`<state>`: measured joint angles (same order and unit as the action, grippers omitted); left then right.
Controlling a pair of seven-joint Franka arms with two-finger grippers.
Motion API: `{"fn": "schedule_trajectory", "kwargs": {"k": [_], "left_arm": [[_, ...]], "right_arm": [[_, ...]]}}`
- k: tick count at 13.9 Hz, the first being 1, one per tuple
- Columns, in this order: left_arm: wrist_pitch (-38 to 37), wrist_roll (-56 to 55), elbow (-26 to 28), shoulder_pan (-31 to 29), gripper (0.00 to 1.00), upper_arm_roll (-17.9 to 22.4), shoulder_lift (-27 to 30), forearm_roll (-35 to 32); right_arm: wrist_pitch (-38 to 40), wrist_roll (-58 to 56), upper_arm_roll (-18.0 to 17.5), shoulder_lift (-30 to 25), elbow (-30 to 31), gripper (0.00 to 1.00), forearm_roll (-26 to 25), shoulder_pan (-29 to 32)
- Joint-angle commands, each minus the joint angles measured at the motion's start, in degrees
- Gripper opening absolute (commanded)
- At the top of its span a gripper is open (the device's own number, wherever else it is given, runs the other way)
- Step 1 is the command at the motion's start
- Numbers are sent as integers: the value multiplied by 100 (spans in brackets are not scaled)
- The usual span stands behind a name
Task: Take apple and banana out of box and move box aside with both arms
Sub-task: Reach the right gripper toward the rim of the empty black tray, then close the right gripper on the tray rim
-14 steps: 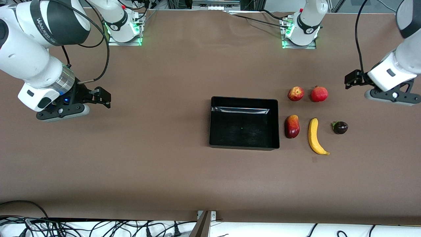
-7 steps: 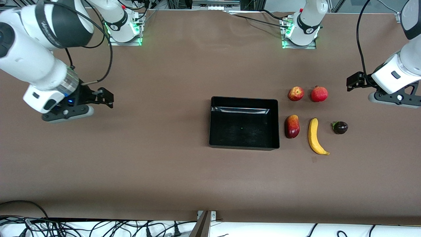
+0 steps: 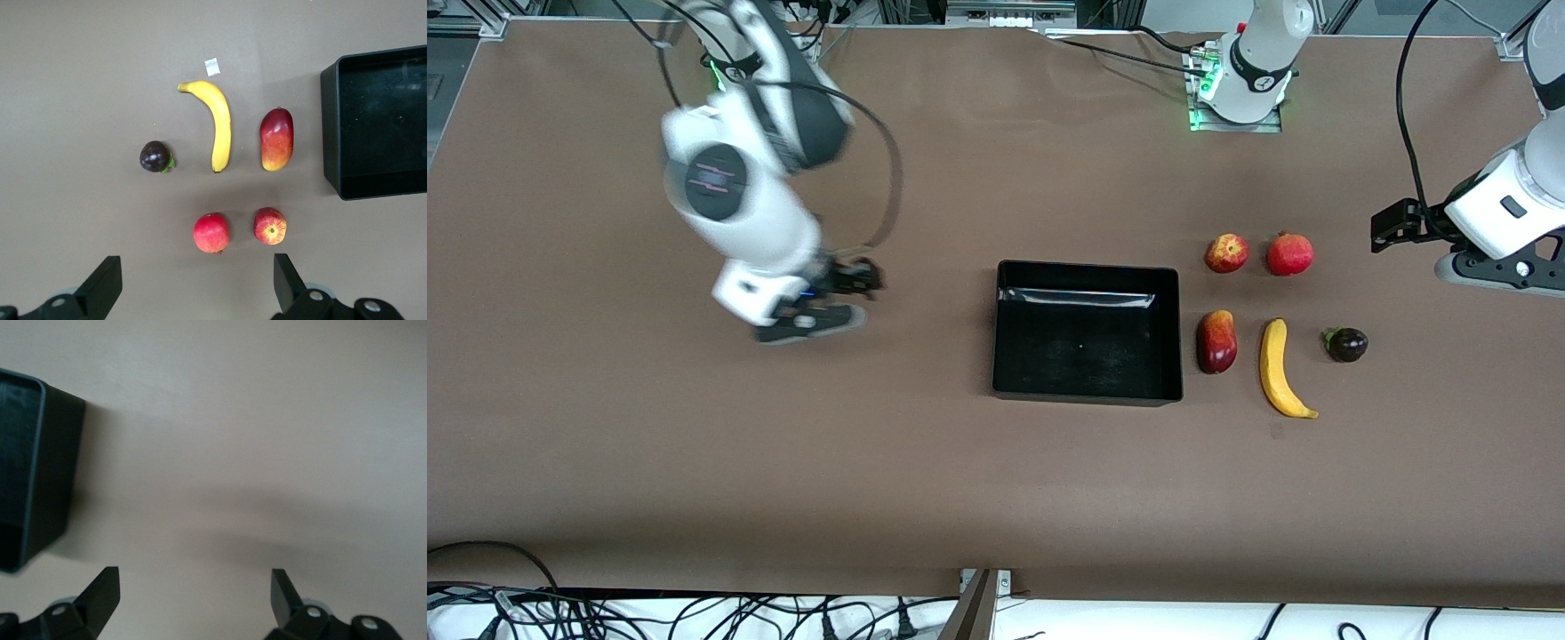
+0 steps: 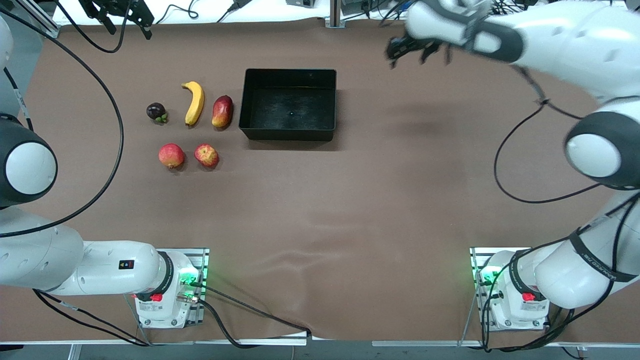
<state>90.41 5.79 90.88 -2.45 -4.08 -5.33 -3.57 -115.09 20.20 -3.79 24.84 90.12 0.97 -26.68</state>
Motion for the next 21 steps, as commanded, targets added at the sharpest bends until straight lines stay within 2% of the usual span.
{"fn": "schedule_trajectory", "kwargs": {"k": [1, 6, 8, 9, 10, 11, 15, 21], "left_arm": [[-251, -35, -185, -124, 100, -15, -73, 67], [-392, 1, -194, -265, 100, -67, -73, 94], [-533, -69, -168, -265, 100, -67, -82, 94], [-603, -26, -167, -265, 100, -67, -82, 94], [-604, -17, -167, -265, 100, -67, -82, 94], [-569, -43, -176, -230, 100, -67, -91, 94], [-569, -34, -167, -212, 100, -76, -108, 76], [-551, -43, -185, -124, 100, -85, -178, 85]], "right_arm": [[-599, 1035, 36, 686, -415, 100, 0, -546], [-1304, 2241, 124, 1636, -917, 100, -35, -1312], [-1533, 2461, 132, 1856, -926, 97, -53, -1471], [-1630, 2558, 141, 1944, -926, 92, -62, -1541], [-1665, 2568, 141, 1997, -926, 83, -79, -1550], [-1666, 2568, 141, 2024, -918, 68, -79, -1559], [-1630, 2498, 133, 2024, -909, 0, -71, -1577], [-1526, 2104, 185, 1849, -917, 0, -88, -1332]]}}
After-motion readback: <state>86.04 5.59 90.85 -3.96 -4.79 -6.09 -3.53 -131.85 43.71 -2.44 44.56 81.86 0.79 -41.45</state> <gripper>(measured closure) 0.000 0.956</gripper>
